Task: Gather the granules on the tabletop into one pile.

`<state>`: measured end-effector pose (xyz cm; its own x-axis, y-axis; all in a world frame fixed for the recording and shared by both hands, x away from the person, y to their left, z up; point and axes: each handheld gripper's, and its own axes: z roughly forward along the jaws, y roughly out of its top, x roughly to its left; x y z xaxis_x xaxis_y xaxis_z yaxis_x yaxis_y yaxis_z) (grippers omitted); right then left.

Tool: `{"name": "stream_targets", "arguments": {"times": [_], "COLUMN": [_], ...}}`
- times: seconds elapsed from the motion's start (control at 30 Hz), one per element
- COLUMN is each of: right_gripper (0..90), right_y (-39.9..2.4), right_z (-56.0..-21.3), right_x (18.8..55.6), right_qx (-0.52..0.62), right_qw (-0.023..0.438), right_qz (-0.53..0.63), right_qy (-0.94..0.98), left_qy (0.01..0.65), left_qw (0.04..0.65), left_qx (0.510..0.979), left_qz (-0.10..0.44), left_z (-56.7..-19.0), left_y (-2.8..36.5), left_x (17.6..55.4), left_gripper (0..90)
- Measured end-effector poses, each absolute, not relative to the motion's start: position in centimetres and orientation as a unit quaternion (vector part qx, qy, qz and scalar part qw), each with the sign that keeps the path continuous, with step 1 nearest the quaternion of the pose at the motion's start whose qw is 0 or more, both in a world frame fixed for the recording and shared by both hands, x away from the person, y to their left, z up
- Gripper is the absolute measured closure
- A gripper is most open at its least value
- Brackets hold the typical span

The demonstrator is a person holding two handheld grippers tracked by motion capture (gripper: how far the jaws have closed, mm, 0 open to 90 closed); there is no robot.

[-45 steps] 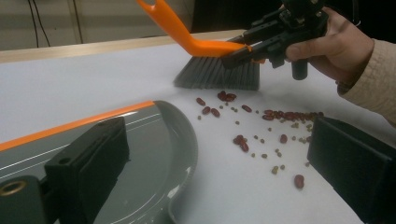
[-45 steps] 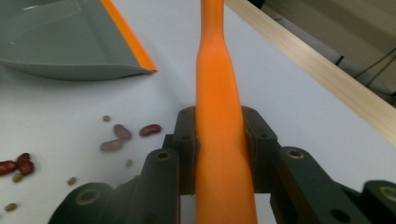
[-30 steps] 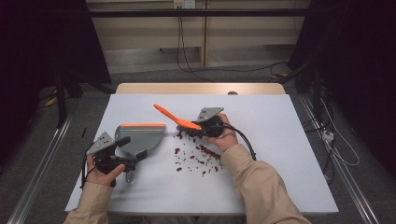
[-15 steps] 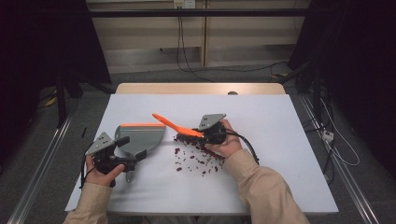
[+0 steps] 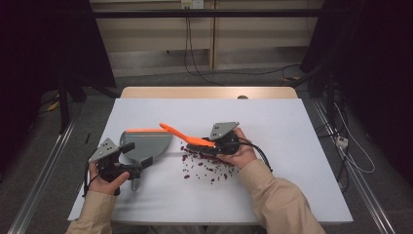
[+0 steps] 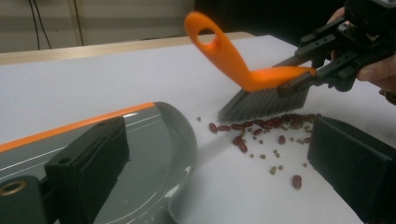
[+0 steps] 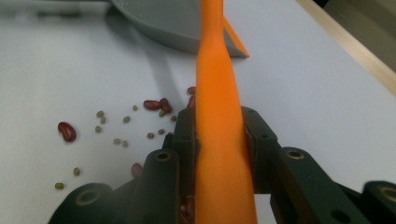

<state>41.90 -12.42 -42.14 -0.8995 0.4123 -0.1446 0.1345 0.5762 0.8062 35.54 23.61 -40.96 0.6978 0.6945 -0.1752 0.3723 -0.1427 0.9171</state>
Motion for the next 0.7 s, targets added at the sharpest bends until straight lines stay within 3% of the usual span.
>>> {"name": "stream_targets", "arguments": {"times": [0.43,0.7], "right_gripper": [71.1,71.1], "right_y": [-9.9,-8.9], "right_z": [-42.2,-43.0], "right_x": [45.4,45.0], "right_qx": [0.167,0.136], "right_qw": [0.187,0.161], "right_qz": [0.440,0.427], "right_qy": [0.862,0.879], "left_qy": [0.362,0.366], "left_qw": [0.545,0.544], "left_qx": [0.741,0.740], "left_qz": [0.148,0.148], "left_z": [-41.1,-41.3], "left_y": [23.7,24.1], "left_x": [35.7,35.8], "left_gripper": [5.3,5.3]}}
